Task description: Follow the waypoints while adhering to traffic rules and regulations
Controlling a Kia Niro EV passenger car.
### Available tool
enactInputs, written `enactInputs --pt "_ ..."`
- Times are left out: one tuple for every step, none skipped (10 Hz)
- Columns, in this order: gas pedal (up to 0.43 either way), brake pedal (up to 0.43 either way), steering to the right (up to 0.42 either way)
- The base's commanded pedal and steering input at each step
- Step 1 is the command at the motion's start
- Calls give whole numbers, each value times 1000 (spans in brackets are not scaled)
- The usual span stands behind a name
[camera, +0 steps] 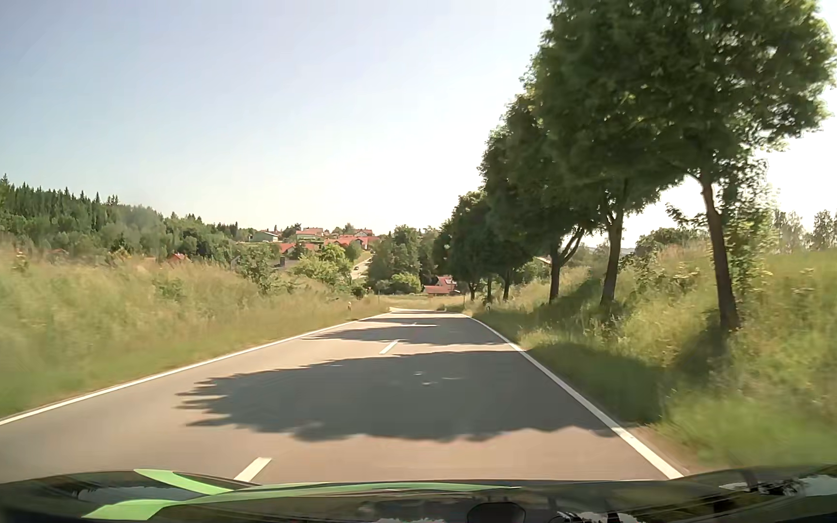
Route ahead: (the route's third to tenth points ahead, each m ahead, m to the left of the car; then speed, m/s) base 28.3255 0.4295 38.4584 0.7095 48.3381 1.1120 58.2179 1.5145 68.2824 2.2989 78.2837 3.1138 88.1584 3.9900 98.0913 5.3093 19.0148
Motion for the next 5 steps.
enactInputs --pt "87 0 0" --pt "87 0 0" --pt "87 0 0" --pt "87 0 0" --pt "87 0 0"
